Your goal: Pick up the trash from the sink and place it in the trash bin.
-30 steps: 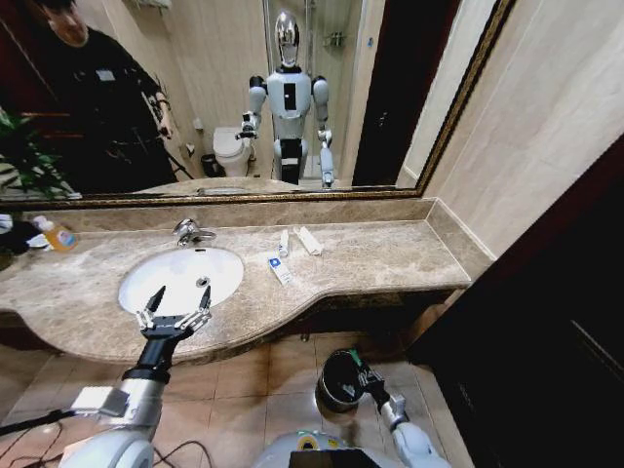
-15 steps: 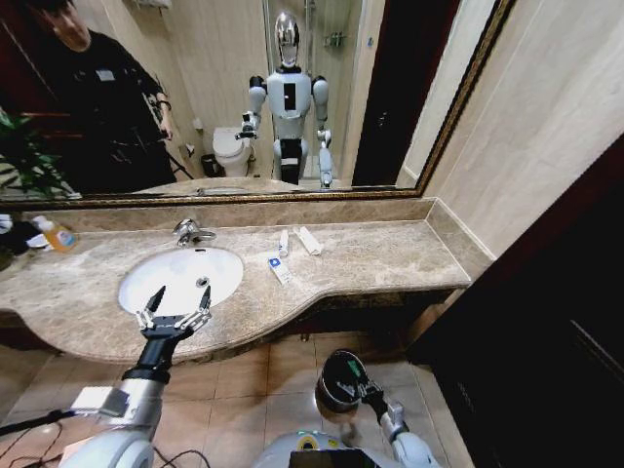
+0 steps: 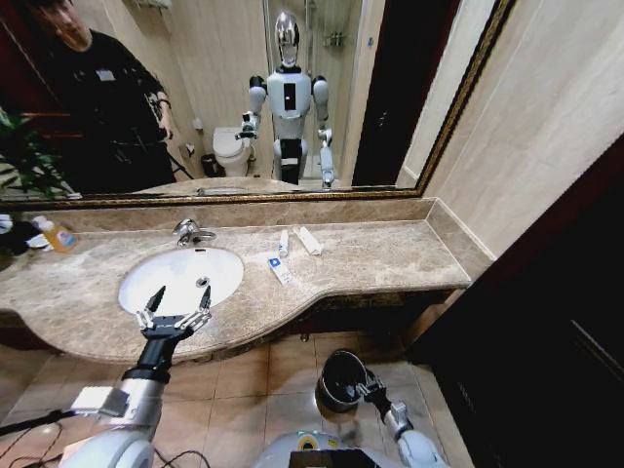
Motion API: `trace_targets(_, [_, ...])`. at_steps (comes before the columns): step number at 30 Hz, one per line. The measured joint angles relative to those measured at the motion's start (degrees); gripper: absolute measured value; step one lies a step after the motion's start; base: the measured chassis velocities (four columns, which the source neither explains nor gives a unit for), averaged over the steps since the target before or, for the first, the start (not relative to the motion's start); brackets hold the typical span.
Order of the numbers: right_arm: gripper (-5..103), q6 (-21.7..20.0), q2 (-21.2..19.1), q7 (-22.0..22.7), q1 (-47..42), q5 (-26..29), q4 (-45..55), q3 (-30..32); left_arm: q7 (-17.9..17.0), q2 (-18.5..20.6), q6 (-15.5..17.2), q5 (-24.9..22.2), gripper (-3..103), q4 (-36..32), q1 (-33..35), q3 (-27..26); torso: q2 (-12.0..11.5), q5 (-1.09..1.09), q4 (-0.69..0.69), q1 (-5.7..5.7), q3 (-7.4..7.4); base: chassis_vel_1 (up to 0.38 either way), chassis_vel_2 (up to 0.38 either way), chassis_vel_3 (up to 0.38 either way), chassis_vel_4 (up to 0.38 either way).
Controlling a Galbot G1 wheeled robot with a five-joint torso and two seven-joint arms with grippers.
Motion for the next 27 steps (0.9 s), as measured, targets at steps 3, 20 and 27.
trace_targets(3, [77, 0.00, -0.04, -0.01, -0.42, -0.06, 0.39, 0.04, 0.00, 0.00, 0.00, 0.00, 100, 0.00, 0.00, 0.00, 0.00, 0.01, 0.00, 0.00, 0.00, 0.000, 0.000, 0.000, 0.000])
trace_targets(20, [100, 0.45, -0.20, -0.05, -2.08, -0.24, 3.04, 0.13, 0.00, 0.00, 0.00, 0.00, 100, 0.00, 0.00, 0.00, 0.00, 0.00, 0.00, 0.00, 0.00, 0.000, 0.000, 0.000, 0.000])
trace_targets(27, [100, 0.51, -0.51, -0.09, -2.00, -0.22, 3.03, 0.20, 0.00, 0.00, 0.00, 0.00, 100, 0.00, 0.00, 0.00, 0.00, 0.00, 0.00, 0.00, 0.00, 0.000, 0.000, 0.000, 0.000])
